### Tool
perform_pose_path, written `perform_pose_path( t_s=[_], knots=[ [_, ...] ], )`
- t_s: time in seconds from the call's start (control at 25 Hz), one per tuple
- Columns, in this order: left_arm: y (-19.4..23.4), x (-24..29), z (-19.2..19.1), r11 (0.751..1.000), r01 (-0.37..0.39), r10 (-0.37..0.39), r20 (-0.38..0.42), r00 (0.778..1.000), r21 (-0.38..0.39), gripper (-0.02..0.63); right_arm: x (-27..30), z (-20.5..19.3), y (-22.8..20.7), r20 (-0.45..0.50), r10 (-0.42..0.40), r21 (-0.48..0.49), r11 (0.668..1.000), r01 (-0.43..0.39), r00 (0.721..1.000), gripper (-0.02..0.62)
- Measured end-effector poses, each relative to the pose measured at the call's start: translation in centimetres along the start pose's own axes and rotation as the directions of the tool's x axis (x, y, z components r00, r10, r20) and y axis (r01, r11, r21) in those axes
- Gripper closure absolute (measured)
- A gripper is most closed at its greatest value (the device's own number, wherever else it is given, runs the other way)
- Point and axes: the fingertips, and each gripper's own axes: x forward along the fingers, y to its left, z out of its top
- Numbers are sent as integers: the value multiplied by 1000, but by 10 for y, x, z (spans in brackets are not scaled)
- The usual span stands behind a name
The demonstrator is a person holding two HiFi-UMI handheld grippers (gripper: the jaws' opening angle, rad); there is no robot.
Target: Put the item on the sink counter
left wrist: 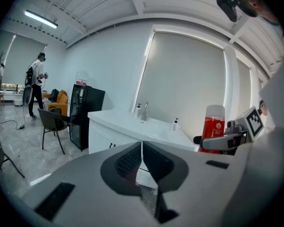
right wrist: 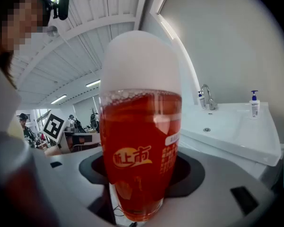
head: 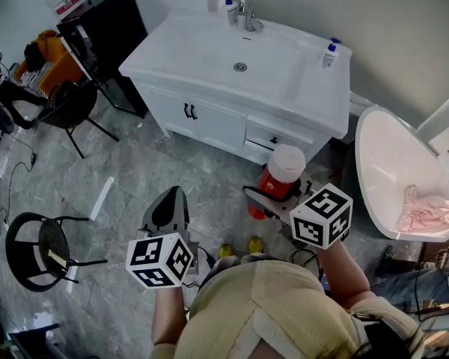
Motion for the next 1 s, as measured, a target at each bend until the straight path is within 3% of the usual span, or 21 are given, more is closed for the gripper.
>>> perform_pose_path(
  t_s=[0.32,1.0],
  knots=[
    [6,-2,-7,1000,-3,3,-25,1000,4,563,2,-6,-1,-12,-14,44,999,15,1000,304],
    [61,-14,-1,1000,26,-26,-27,999,13,563,47,1,23,-17,-57,53,997,58,998,304]
  ],
)
